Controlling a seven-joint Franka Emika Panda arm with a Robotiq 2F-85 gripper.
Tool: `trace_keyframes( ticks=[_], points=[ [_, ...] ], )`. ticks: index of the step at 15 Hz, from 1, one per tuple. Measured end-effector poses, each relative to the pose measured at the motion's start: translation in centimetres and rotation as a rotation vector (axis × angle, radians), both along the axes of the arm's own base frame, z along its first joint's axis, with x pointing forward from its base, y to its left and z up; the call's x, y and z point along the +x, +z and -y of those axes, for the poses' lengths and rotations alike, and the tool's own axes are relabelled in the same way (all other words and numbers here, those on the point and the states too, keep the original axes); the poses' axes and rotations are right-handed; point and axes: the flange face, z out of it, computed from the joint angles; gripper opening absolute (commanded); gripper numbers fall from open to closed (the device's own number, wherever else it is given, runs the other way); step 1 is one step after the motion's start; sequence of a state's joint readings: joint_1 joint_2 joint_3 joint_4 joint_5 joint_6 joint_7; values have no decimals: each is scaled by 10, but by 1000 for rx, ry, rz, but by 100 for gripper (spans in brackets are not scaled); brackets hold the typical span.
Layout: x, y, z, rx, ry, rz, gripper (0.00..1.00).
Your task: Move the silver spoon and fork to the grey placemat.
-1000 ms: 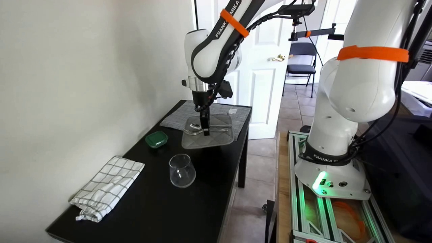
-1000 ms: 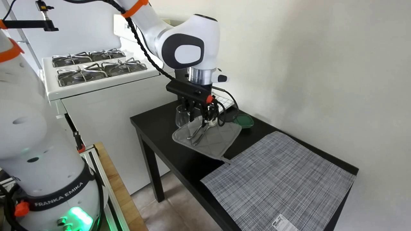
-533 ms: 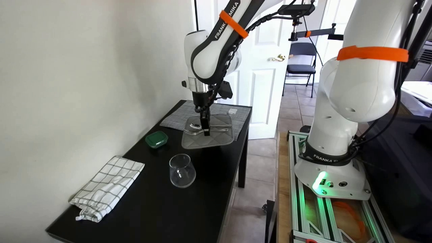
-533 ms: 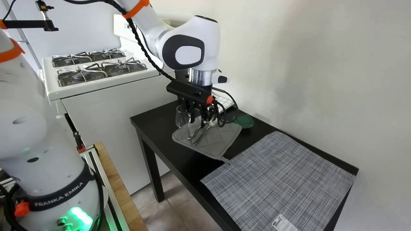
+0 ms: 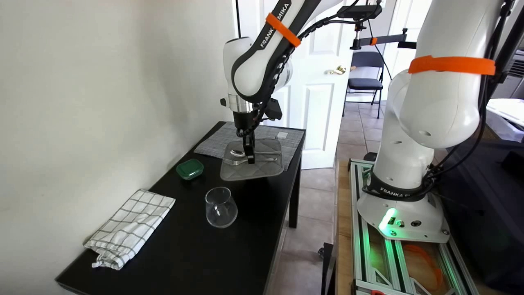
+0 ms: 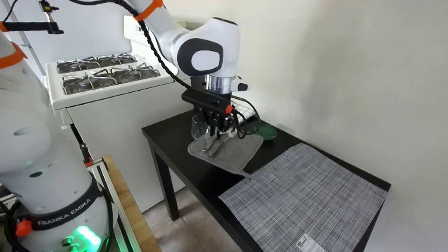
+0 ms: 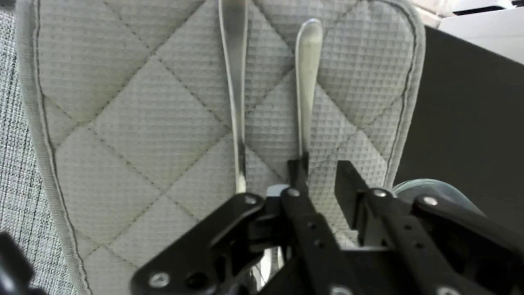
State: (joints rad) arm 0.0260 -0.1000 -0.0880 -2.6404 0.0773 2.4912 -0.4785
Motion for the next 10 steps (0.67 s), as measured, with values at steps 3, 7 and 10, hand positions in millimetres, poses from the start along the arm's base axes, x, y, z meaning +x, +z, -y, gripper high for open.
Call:
trace_keyframes(
  ticks=[3,7,10],
  points=[
    [1,0,0,-2,2,1,34],
    [2,1,2,-6,4,2,49],
    [2,0,2,-9,8,1,45]
  ],
)
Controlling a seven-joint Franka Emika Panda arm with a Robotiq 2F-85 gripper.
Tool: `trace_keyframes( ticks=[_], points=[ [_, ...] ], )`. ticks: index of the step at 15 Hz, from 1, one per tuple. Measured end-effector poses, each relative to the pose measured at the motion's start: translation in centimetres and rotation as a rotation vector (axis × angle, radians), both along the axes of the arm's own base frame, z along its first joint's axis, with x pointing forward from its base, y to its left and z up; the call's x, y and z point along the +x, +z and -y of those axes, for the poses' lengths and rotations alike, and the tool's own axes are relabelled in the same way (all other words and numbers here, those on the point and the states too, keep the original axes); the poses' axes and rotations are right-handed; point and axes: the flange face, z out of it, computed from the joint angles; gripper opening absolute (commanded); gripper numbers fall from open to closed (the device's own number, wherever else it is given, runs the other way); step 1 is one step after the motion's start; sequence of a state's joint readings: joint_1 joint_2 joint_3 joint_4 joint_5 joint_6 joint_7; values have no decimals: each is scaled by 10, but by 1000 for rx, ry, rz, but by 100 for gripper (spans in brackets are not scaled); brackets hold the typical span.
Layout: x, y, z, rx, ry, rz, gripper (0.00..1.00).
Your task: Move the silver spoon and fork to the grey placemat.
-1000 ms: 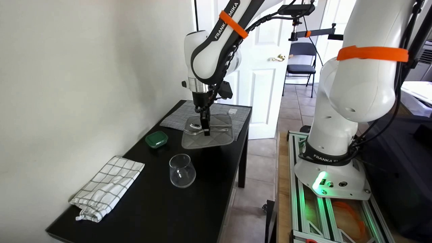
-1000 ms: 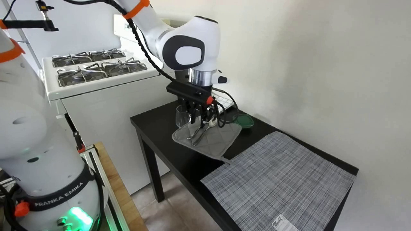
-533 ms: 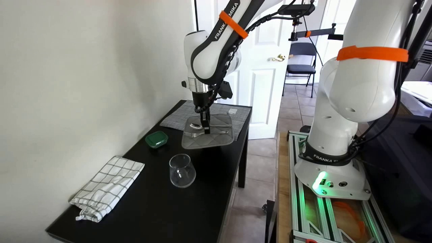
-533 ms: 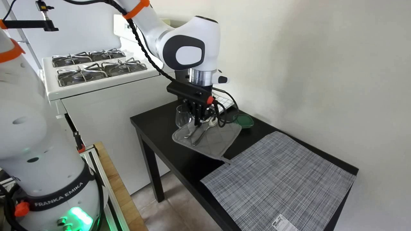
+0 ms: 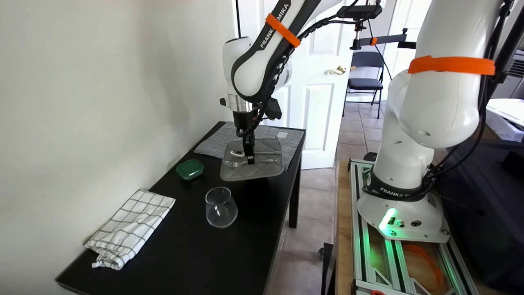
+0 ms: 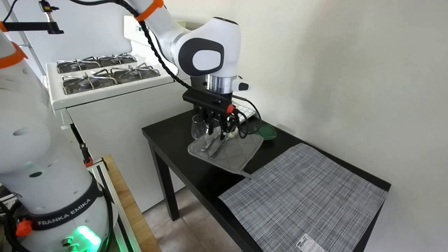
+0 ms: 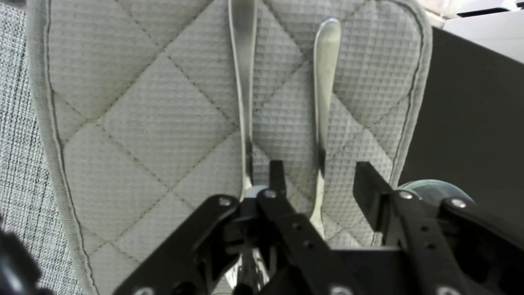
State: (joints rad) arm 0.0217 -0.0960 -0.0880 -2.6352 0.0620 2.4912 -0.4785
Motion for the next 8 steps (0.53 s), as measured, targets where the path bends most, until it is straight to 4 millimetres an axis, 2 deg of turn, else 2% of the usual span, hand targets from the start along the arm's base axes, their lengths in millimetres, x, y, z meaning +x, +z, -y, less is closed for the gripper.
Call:
trace_keyframes(
  ticks=[2,7,8],
  points=[
    [0,0,0,-2,3,-1,41],
    [0,-5,-1,-5,9,-11,42],
    [1,-5,-2,-5,10,-12,38]
  ],
)
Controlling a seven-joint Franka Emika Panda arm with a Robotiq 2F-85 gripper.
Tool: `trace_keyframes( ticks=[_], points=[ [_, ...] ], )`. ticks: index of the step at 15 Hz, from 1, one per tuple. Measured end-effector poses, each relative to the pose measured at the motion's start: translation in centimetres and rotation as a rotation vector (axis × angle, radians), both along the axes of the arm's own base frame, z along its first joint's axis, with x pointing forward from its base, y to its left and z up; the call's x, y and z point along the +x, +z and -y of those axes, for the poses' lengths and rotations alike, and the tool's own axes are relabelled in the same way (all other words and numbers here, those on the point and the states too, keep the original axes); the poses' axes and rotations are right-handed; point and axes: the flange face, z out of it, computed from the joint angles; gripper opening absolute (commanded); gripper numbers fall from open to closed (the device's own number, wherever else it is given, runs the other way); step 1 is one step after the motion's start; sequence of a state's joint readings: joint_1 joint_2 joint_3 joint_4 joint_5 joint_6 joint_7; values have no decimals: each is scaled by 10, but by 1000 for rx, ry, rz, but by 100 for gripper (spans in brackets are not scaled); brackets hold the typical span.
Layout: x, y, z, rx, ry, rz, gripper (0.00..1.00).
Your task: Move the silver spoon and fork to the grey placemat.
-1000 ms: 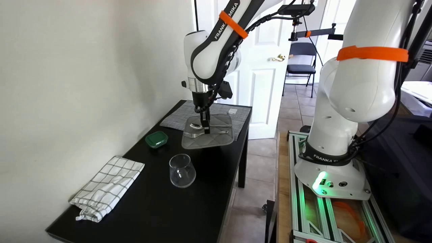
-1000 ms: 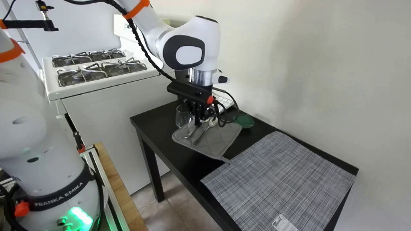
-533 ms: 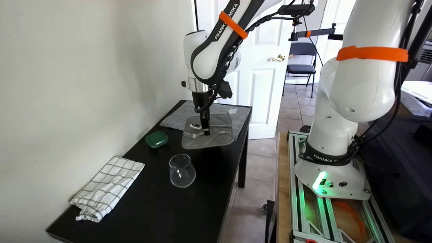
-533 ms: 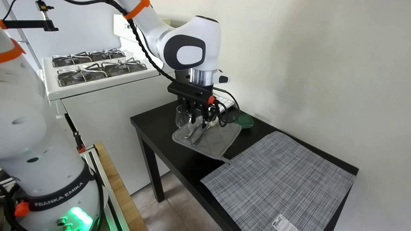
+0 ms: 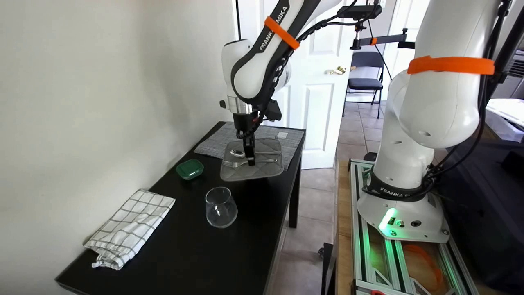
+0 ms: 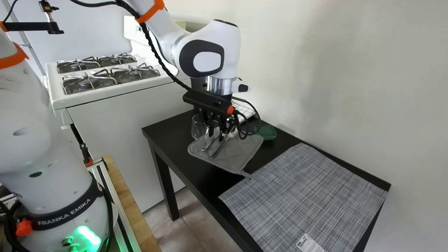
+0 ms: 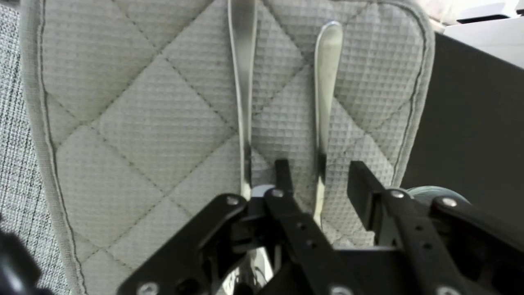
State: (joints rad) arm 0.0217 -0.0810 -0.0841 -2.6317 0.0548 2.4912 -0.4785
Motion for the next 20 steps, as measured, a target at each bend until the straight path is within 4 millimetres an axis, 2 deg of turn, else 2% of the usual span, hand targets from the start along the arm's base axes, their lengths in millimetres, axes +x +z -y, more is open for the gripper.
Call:
trace_keyframes(
  ticks=[1,2,3,4,5,6,16,20],
  points=[
    [1,0,0,0,1,-1,36],
    [1,-1,0,-1,2,-1,20],
    [1,-1,0,-2,3,-2,12],
    [2,-1,0,-3,4,-2,10],
    [3,-1,0,-4,6,-2,3],
    [3,-1,0,-5,7,-1,0],
    [7,3,0,-7,9,10,2],
    [18,25,0,1,-2,56,2]
  ],
)
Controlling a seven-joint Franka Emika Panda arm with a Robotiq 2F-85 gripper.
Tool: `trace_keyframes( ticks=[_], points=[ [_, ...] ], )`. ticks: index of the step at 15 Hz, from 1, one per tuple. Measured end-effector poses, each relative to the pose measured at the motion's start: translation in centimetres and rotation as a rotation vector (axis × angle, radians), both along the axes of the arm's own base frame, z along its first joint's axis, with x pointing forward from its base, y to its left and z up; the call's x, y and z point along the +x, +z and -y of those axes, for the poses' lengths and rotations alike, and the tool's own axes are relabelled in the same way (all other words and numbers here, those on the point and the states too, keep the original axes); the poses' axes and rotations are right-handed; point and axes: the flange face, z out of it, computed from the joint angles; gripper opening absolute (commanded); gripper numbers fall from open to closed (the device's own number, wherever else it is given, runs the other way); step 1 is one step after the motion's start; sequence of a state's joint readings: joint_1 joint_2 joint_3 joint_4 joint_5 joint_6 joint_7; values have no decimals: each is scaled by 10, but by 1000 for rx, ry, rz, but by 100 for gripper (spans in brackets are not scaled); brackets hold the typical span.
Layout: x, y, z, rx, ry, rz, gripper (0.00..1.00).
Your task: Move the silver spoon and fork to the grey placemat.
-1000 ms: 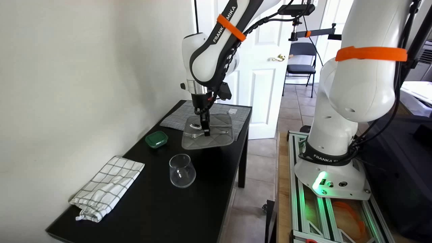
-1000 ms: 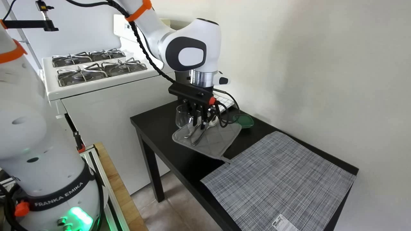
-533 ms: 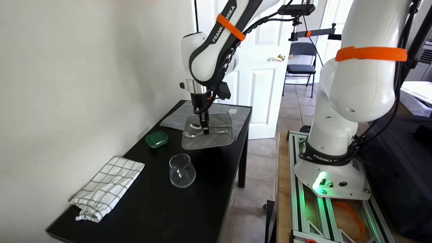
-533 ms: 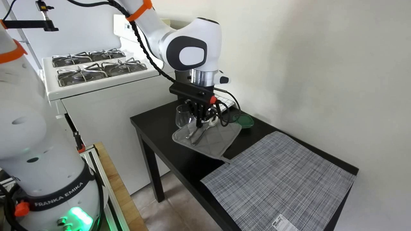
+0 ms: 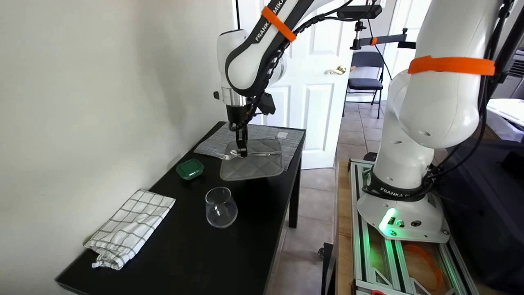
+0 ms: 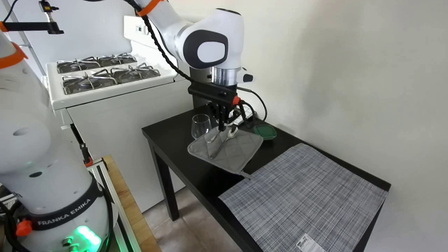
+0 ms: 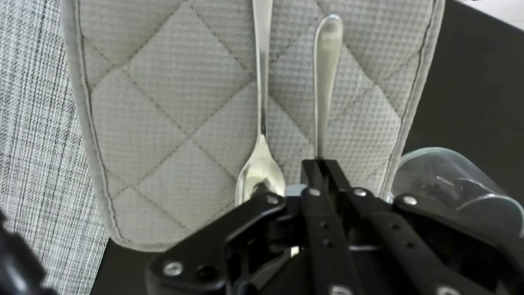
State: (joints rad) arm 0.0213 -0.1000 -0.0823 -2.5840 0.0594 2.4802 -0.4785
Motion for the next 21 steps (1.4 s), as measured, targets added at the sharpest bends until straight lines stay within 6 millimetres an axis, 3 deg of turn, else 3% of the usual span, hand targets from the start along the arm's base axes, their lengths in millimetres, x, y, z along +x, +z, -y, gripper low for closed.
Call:
trace_keyframes(
  ticks=[5,7,10,15,18,21],
  points=[
    [4,50,9,22,-43,45,2],
    [2,68,33,29,-104,71,2],
    [-12,79,90,29,-224,97,2],
    [-44,64,173,42,-326,86,2],
    [-53,44,200,36,-332,78,2],
    [-55,18,216,23,-329,70,2]
  ],
)
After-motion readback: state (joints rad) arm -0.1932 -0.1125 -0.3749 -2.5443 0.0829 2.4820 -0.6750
